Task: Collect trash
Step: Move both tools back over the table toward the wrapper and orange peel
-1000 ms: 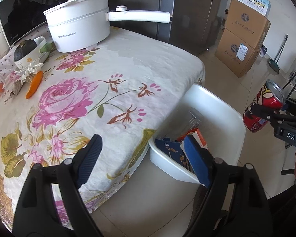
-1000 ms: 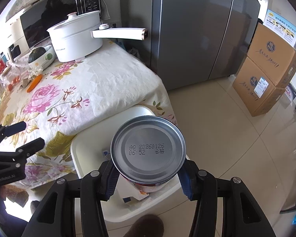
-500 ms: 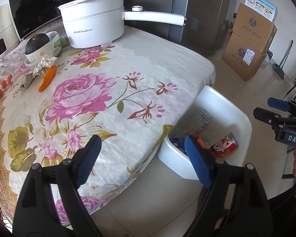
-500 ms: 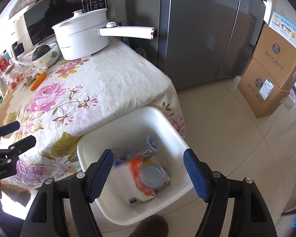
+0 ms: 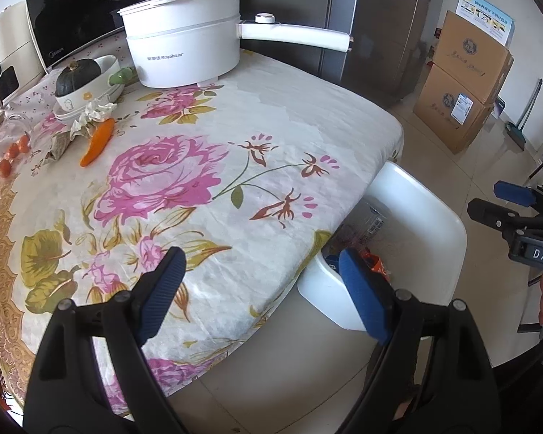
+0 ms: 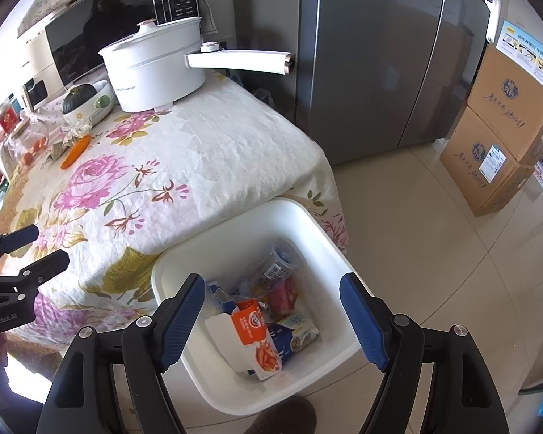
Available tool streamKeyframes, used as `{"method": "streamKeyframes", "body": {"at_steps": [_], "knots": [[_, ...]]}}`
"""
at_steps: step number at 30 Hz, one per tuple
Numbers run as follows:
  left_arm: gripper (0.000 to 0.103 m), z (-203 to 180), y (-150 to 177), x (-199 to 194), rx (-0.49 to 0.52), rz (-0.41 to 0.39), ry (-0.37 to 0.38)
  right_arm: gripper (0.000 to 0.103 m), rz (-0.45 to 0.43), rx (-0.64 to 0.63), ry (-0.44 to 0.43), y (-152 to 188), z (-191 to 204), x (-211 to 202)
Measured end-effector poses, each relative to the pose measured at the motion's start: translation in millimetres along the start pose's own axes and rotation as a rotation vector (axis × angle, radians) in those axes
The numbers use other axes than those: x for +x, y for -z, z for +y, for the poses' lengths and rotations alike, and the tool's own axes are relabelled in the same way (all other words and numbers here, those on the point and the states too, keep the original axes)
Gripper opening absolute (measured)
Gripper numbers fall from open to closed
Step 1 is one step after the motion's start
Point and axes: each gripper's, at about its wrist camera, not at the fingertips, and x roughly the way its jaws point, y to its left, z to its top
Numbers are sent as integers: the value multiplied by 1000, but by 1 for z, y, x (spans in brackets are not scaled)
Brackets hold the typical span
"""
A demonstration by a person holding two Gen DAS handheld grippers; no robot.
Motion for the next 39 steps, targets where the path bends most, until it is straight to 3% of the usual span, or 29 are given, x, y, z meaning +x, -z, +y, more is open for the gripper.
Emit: {"method": "streamKeyframes", "body": {"at_steps": [10, 19, 29, 39], "knots": [[88, 49, 4, -9, -90, -5, -36, 82, -18, -21, -44, -15, 30, 0], [102, 100, 11, -21, -173, -9, -67, 84, -16, -53, -70, -25, 65, 4], [102, 152, 25, -31, -199, -15, -157, 87, -16, -112, -89, -40, 123, 15], [102, 211, 44, -21, -254, 46, -242, 91, 40, -243, -129, -53, 189, 45]]}}
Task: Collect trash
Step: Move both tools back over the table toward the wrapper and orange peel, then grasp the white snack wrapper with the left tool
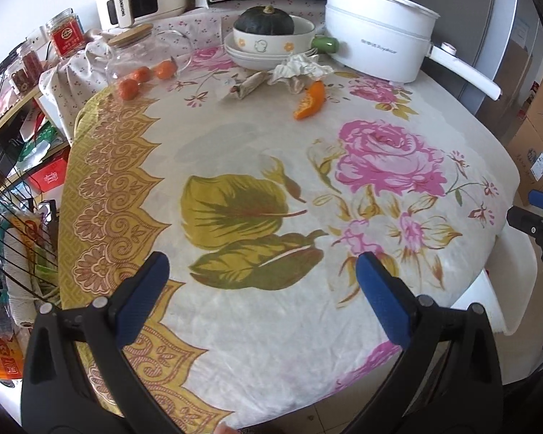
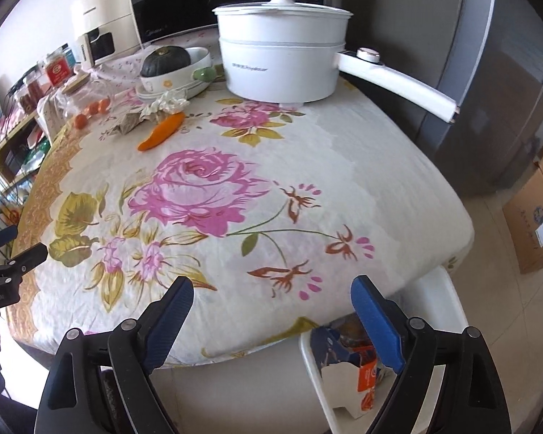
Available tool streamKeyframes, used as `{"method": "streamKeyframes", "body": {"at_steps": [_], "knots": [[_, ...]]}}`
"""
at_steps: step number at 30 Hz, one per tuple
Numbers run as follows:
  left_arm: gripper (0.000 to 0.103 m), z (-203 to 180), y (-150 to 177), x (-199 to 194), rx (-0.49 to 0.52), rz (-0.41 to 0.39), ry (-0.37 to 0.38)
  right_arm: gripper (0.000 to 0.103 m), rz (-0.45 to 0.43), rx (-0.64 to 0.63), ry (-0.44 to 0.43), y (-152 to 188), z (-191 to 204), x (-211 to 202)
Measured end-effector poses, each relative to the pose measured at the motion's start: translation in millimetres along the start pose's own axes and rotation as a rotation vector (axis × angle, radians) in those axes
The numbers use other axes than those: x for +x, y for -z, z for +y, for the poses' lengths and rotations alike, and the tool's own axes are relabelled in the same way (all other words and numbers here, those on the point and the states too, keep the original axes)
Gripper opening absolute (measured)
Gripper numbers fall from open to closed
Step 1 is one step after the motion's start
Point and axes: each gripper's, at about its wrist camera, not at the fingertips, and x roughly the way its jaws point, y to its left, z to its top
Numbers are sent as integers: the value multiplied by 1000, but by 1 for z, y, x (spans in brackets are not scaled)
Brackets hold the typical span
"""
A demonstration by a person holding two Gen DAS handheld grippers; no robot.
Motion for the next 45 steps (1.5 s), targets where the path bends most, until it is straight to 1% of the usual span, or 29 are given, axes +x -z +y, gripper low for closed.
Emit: {"method": "streamKeyframes", "body": {"at_steps": [3, 5, 7, 9, 10, 13, 16, 19, 22, 25, 27, 28, 31, 32, 33, 35, 39, 40, 41, 43, 45], "knots": [[102, 12, -3, 8, -2, 12, -18, 91, 20, -60, 11, -8, 15, 15], [102, 19, -8, 11, 5, 6, -32, 91, 38, -72, 4, -15, 23, 24], [102, 29, -17, 17, 8, 7, -43, 91, 53, -66, -16, -23, 28, 34], [102, 40, -28, 24, -2, 6, -29, 91, 68, -45, -19, -36, 32, 46], [102, 46, -34, 28, -4, -3, -19, 91, 72, -31, -22, -43, 35, 51], [102, 59, -54, 45, 6, -42, -40, 91, 71, 17, -60, -67, 42, 69], [102, 64, -77, 67, 10, -61, -21, 91, 46, 30, -91, -93, 55, 87], [98, 58, -103, 87, 65, -95, 6, 91, 15, 24, -118, -117, 70, 105], [94, 53, -125, 103, 101, -129, 52, 91, -9, 26, -159, -138, 82, 122], [88, 46, -144, 118, 153, -162, 96, 91, -18, 17, -182, -153, 90, 137], [80, 40, -154, 129, 190, -171, 127, 91, -27, 6, -183, -159, 94, 144], [78, 37, -157, 135, 207, -172, 142, 91, -32, -1, -182, -162, 95, 147], [62, 28, -166, 155, 256, -151, 175, 91, -40, -15, -190, -164, 95, 152], [52, 25, -168, 162, 267, -137, 178, 91, -39, -16, -193, -164, 94, 153], [45, 23, -169, 167, 275, -125, 176, 91, -40, -15, -196, -164, 92, 155], [42, 21, -170, 174, 286, -119, 160, 91, -39, -13, -199, -164, 91, 158], [38, 25, -175, 176, 225, -107, 186, 91, -39, -11, -197, -164, 90, 162], [35, 26, -175, 175, 218, -107, 186, 91, -39, -8, -199, -165, 90, 162], [23, 25, -175, 173, 213, -113, 195, 91, -40, -5, -202, -165, 92, 163], [19, 24, -174, 170, 200, -123, 182, 91, -41, 1, -211, -167, 96, 163], [19, 22, -171, 166, 191, -134, 170, 91, -37, 2, -219, -168, 102, 164]]}}
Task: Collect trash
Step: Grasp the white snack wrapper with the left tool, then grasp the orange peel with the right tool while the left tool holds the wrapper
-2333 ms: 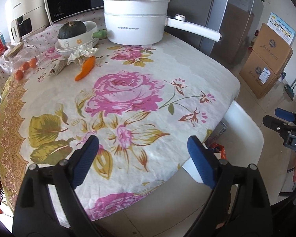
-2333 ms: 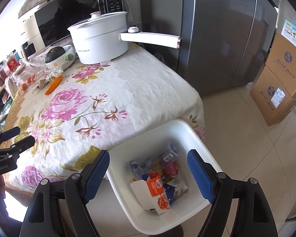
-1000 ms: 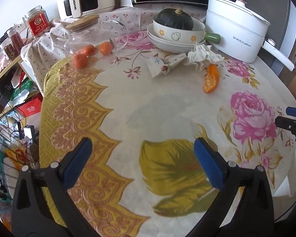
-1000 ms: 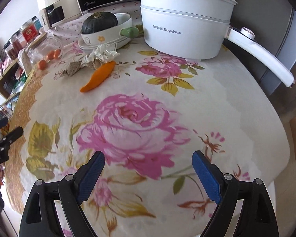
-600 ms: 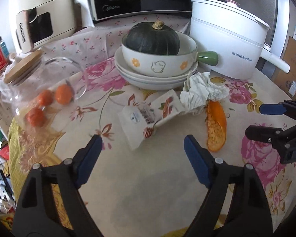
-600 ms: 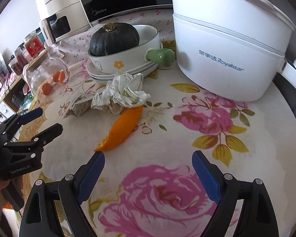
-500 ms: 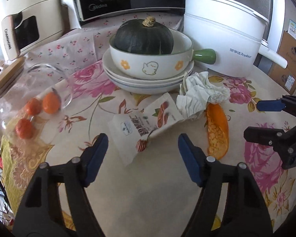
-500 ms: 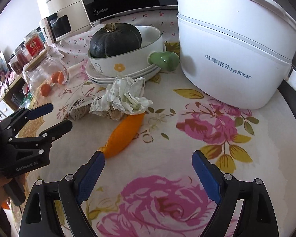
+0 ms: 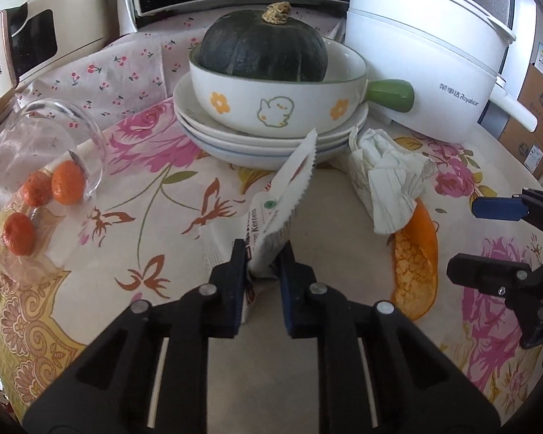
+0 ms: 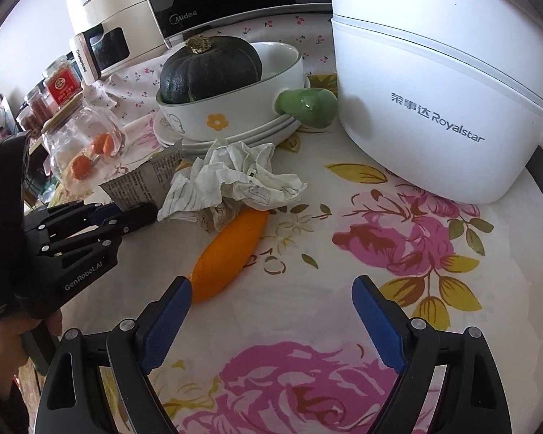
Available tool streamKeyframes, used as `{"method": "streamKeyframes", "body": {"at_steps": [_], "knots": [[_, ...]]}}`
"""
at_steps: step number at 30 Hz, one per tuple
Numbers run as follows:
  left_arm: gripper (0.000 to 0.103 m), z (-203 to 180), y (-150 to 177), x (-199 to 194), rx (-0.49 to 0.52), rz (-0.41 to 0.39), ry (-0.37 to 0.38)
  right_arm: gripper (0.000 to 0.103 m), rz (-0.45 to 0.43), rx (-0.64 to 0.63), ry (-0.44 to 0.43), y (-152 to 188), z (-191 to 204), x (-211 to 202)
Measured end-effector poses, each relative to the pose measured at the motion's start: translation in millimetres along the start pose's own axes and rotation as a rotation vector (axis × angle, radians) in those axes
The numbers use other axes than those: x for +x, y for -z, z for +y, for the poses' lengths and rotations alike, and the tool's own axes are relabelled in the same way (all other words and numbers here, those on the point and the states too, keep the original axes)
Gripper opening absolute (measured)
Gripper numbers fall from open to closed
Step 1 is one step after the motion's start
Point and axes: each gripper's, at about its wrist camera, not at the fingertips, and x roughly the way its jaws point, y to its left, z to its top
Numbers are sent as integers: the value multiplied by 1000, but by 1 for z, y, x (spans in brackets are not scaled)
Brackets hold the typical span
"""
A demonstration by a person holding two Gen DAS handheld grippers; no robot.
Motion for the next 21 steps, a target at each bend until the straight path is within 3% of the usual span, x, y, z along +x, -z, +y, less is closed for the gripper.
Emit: {"method": "streamKeyframes", "body": {"at_steps": [5, 9, 14, 17, 19, 21], "knots": [[19, 12, 12, -21, -68, -27, -3, 90, 8, 13, -11, -4, 12, 9], [19, 29, 23, -31, -124, -29, -9, 81, 31, 42, -14, -7, 18, 20], [19, 43, 40, -41, -152, -18, -22, 69, 5, 19, 43, -10, 29, 25], [19, 45, 47, -44, -170, -4, -25, 47, 2, -19, 109, -9, 38, 26], [19, 45, 50, -48, -182, 0, -24, 25, 16, -29, 100, -8, 41, 24], [19, 45, 56, -55, -195, 4, -19, 14, 39, -25, 87, -4, 40, 20]]}}
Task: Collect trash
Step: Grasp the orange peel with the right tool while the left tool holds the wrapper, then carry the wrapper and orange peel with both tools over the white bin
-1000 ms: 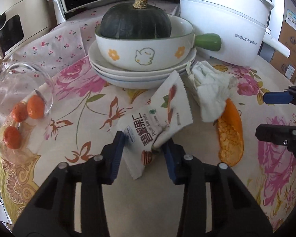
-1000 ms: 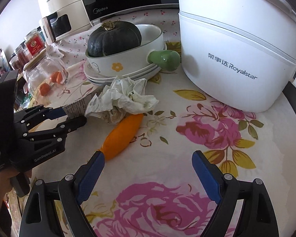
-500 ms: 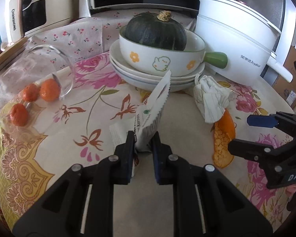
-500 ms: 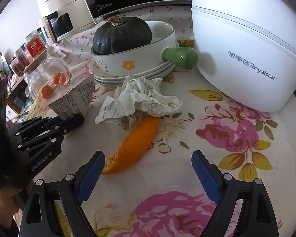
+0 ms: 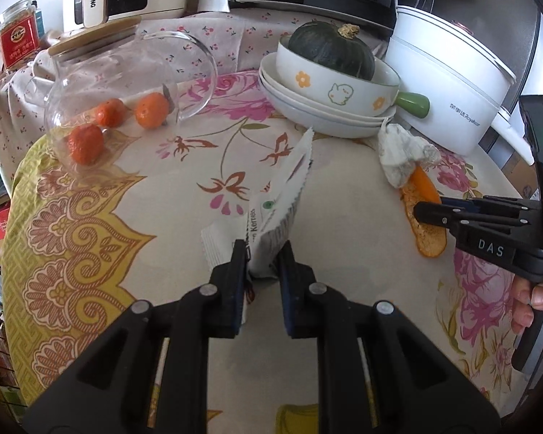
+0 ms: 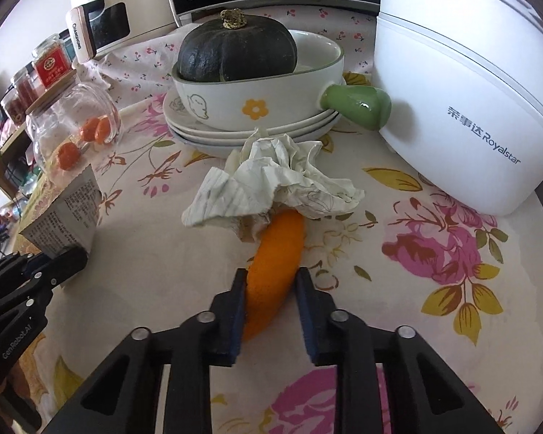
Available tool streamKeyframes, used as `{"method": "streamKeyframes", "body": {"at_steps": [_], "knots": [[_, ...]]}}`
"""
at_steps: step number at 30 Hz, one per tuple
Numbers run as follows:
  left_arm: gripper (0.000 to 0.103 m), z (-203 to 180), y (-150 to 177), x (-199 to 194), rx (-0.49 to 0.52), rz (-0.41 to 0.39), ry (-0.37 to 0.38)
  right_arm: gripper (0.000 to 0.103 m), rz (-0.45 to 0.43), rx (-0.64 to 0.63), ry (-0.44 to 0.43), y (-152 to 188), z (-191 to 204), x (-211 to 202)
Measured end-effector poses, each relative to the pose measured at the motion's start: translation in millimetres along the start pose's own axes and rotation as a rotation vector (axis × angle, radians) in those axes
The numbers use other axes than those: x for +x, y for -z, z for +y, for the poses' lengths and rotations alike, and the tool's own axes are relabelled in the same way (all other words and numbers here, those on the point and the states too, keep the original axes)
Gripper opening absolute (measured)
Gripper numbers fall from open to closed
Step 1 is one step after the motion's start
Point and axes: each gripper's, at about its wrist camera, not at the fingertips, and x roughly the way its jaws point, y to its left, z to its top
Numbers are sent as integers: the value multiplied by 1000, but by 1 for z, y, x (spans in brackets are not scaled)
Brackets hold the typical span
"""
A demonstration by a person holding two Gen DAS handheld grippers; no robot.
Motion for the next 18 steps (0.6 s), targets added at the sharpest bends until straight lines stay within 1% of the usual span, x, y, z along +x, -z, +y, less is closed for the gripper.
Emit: {"method": "streamKeyframes", "body": {"at_steps": [1, 6, 10, 14, 18], "knots": [[19, -1, 3, -4, -5, 3, 2, 12, 12, 3, -9, 3, -1, -3], [19, -11, 17, -24, -13, 13, 18, 7, 21, -19, -16, 24, -6, -26], [19, -22, 30, -40, -19, 25, 33, 7, 19, -25, -22, 43, -12, -50], [19, -37, 40, -57, 0, 42, 31, 6, 19, -24, -22, 61, -19, -73], [19, -50, 47, -77, 20, 49, 25, 6, 12, -22, -19, 87, -37, -100]]}}
